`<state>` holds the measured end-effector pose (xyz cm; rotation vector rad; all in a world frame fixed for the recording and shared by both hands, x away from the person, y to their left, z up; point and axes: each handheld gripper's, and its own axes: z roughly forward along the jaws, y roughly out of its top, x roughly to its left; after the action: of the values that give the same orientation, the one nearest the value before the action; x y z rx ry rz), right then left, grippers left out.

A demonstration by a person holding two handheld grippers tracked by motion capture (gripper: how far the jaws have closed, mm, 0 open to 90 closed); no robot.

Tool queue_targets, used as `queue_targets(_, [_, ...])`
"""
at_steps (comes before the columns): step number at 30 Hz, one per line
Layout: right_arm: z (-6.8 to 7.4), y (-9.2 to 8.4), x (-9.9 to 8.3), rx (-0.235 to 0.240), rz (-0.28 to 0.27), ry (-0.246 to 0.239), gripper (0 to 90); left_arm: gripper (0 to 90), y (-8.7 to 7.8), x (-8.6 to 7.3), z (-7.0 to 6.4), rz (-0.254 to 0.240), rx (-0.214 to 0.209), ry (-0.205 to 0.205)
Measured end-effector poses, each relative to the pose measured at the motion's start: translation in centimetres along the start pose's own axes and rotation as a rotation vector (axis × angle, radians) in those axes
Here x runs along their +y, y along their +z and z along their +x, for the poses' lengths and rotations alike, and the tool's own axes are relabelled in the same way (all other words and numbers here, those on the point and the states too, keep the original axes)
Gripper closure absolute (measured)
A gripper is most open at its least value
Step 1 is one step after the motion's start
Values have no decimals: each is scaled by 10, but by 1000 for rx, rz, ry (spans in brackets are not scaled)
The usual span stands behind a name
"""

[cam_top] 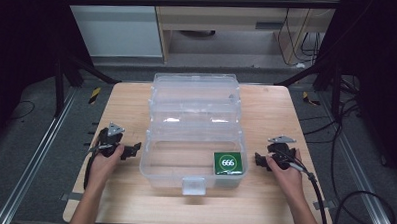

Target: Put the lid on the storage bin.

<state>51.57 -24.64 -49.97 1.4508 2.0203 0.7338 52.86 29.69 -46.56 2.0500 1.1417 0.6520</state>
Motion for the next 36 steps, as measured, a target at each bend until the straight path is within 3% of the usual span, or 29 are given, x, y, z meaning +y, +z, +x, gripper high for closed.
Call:
queue_targets(1, [0,-7,4,-36,-3,-61,59,44,-9,4,-2,5,-13,39])
queue_targets(3, [-3,-27,13,-45,5,-162,68,57,-29,10,-5,7,-48,93])
queue_targets(6, [-6,-62,31,-23,13,-254,101,66,-54,20,-6,-13,-89,125])
queue_targets(7, [-5,-78,44,-15,19,-316,124,76,-67,25,-7,-18,-121,125])
queue_targets(8, [-5,-78,44,-15,19,-316,124,76,-67,25,-7,-18,-121,125])
queue_targets(9, [-1,-96,58,-19,10,-373,148,76,-80,31,-10,-17,-145,140])
queue_targets(10, [-1,-96,58,-19,10,-373,148,76,-80,31,-10,-17,-145,140])
queue_targets(11, [4,-112,73,-20,-10,-414,174,75,-88,35,-14,-10,-158,152])
queue_targets(14, [8,-125,87,-11,-26,-441,190,73,-95,39,-21,-4,-190,152])
queue_targets(15, [13,-135,105,-4,-46,-450,219,68,-103,44,-32,1,-201,173])
queue_targets(16, [15,-139,111,-4,-63,-465,226,68,-110,49,-40,-1,-192,227])
queue_targets(17, [19,-146,123,3,-83,-492,243,68,-115,52,-46,-10,-192,252])
queue_targets(18, [19,-146,123,3,-83,-492,243,65,-115,52,-46,-10,-192,252])
queue_targets(21, [28,-158,148,29,-110,-550,287,60,-122,61,-63,-16,-243,296])
queue_targets(23, [36,-159,160,57,-102,-593,340,55,-118,64,-71,15,-260,329])
queue_targets(24, [42,-159,171,91,-99,-613,388,53,-112,66,-76,33,-290,335])
queue_targets(25, [42,-159,171,91,-99,-613,388,55,-112,66,-76,33,-290,335])
queue_targets(28, [57,-159,194,154,-127,-646,489,60,-105,71,-90,47,-314,373])
queue_targets(31, [69,-154,204,218,-130,-689,540,57,-103,74,-104,74,-347,430])
queue_targets(36, [86,-140,212,288,-111,-737,599,56,-102,74,-118,84,-378,476])
